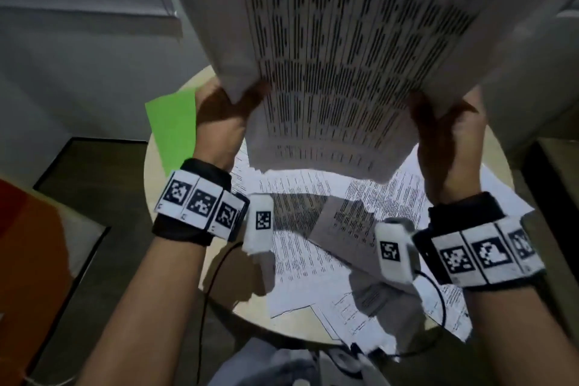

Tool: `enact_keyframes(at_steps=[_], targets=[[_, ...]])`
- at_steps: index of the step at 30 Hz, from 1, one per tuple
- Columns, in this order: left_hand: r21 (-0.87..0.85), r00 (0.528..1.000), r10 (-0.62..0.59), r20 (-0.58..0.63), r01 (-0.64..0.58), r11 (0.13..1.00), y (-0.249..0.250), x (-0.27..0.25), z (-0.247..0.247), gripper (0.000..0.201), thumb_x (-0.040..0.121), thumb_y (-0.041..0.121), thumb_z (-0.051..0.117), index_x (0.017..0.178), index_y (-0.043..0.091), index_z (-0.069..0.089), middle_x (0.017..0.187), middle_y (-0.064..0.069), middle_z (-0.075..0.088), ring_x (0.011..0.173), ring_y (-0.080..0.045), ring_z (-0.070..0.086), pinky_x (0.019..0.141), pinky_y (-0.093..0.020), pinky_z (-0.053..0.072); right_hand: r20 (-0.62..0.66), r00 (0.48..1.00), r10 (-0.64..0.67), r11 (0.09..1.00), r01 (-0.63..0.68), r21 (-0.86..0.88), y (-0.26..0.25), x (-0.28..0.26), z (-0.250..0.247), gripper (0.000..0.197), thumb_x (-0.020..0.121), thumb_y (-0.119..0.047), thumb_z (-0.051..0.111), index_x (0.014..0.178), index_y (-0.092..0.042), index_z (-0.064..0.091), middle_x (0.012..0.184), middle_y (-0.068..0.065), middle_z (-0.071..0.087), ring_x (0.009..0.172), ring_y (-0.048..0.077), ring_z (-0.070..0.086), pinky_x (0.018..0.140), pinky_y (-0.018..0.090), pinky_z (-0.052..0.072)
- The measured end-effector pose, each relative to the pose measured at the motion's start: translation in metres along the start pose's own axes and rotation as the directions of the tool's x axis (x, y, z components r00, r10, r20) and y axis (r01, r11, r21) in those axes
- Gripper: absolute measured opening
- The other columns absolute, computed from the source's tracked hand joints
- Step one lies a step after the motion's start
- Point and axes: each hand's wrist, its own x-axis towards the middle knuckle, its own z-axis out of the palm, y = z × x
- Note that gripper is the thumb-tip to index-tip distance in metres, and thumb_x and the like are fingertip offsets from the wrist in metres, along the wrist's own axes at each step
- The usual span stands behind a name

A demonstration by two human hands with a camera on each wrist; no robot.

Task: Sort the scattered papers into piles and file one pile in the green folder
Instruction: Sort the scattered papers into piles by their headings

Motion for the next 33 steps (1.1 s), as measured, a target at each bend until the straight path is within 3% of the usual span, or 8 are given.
enact_keyframes(at_steps=[4, 8, 15, 21, 24, 27, 30, 33], targets=[[-0.034, 0.999, -0.041, 0.033, 0.042, 0.999, -0.007, -0.012, -0.005, 0.031, 0.058, 0.022, 0.082, 0.082, 0.022, 0.064, 0.065, 0.025, 0.072, 0.067, 0.012, 0.065, 0.067, -0.007, 0.051, 0.009, 0.996, 0.087, 0.995, -0.087, 0.049, 0.012, -0.015, 0.007, 0.048, 0.081, 0.012, 0.048, 0.121, -0.012, 0.036, 0.105, -0.002, 0.056, 0.095, -0.007, 0.059, 0.087, 0.017, 0.049], [-0.004, 0.989, -0.143, 0.037, 0.143, 0.99, -0.02, -0.011, -0.007, 0.079, 0.04, 0.053, 0.081, 0.1, 0.007, 0.061, 0.094, 0.003, 0.076, 0.089, -0.005, 0.07, 0.078, -0.023, 0.057, -0.041, 0.986, 0.161, 0.987, -0.161, 0.01, 0.018, -0.024, 0.016, 0.045, 0.075, 0.016, 0.04, 0.096, -0.023, 0.038, 0.094, -0.004, 0.046, 0.078, -0.012, 0.053, 0.067, 0.008, 0.046], [0.237, 0.865, -0.462, 0.198, 0.415, 0.878, -0.062, -0.03, -0.006, 0.017, 0.077, 0.018, 0.073, 0.091, 0.02, 0.064, 0.088, 0.004, 0.065, 0.082, -0.007, 0.062, 0.09, -0.032, 0.05, -0.115, 0.843, 0.525, 0.837, -0.536, -0.108, 0.074, -0.046, 0.022, 0.018, 0.084, 0.009, 0.048, 0.073, -0.004, 0.054, 0.067, 0.002, 0.052, 0.044, -0.005, 0.046, 0.048, 0.01, 0.04], [0.24, 0.892, -0.441, -0.099, 0.452, 0.859, -0.047, -0.014, -0.043, 0.019, 0.095, 0.016, 0.05, 0.078, 0.012, 0.059, 0.071, 0.0, 0.056, 0.059, -0.007, 0.053, 0.044, -0.01, 0.043, -0.051, 0.837, 0.544, 0.827, -0.546, -0.131, 0.087, -0.045, 0.045, 0.024, 0.086, 0.007, 0.043, 0.072, -0.012, 0.048, 0.057, -0.01, 0.049, 0.05, -0.002, 0.042, 0.049, 0.013, 0.034], [0.19, 0.827, -0.492, -0.272, 0.547, 0.815, -0.06, -0.008, -0.076, 0.029, 0.096, 0.009, 0.048, 0.121, -0.005, 0.052, 0.113, -0.008, 0.059, 0.1, -0.017, 0.056, 0.057, -0.01, 0.044, 0.085, 0.742, 0.665, 0.718, -0.604, -0.344, 0.104, -0.057, 0.072, 0.02, 0.087, 0.006, 0.039, 0.093, -0.011, 0.046, 0.068, -0.001, 0.041, 0.058, 0.009, 0.038, 0.048, 0.012, 0.034], [0.274, 0.718, -0.545, -0.432, 0.68, 0.68, -0.097, -0.012, -0.116, 0.032, 0.088, 0.009, 0.058, 0.118, -0.003, 0.059, 0.12, -0.013, 0.063, 0.102, -0.023, 0.059, 0.086, -0.025, 0.049, 0.184, 0.593, 0.784, 0.593, -0.628, -0.504, 0.123, -0.08, 0.094, 0.026, 0.086, 0.008, 0.04, 0.104, -0.011, 0.043, 0.072, -0.001, 0.036, 0.058, 0.012, 0.037, 0.036, 0.008, 0.034], [0.362, 0.664, -0.565, -0.489, 0.744, 0.561, -0.126, -0.024, -0.142, 0.025, 0.079, 0.012, 0.053, 0.098, 0.002, 0.066, 0.1, -0.014, 0.067, 0.087, -0.028, 0.06, 0.075, -0.032, 0.046, 0.252, 0.483, 0.839, 0.513, -0.545, -0.663, 0.138, -0.099, 0.11, 0.033, 0.081, 0.012, 0.044, 0.104, -0.012, 0.04, 0.071, -0.002, 0.038, 0.057, 0.013, 0.04, 0.043, 0.02, 0.036], [0.499, 0.63, -0.594, -0.501, 0.771, 0.396, -0.131, -0.033, -0.145, 0.033, 0.09, 0.007, 0.041, 0.117, -0.003, 0.058, 0.12, -0.023, 0.06, 0.108, -0.038, 0.057, 0.082, -0.036, 0.046, 0.267, 0.43, 0.863, 0.46, -0.448, -0.767, 0.144, -0.11, 0.115, 0.036, 0.078, 0.013, 0.047, 0.096, -0.014, 0.033, 0.069, -0.003, 0.034, 0.056, 0.012, 0.035, 0.046, 0.022, 0.029]])
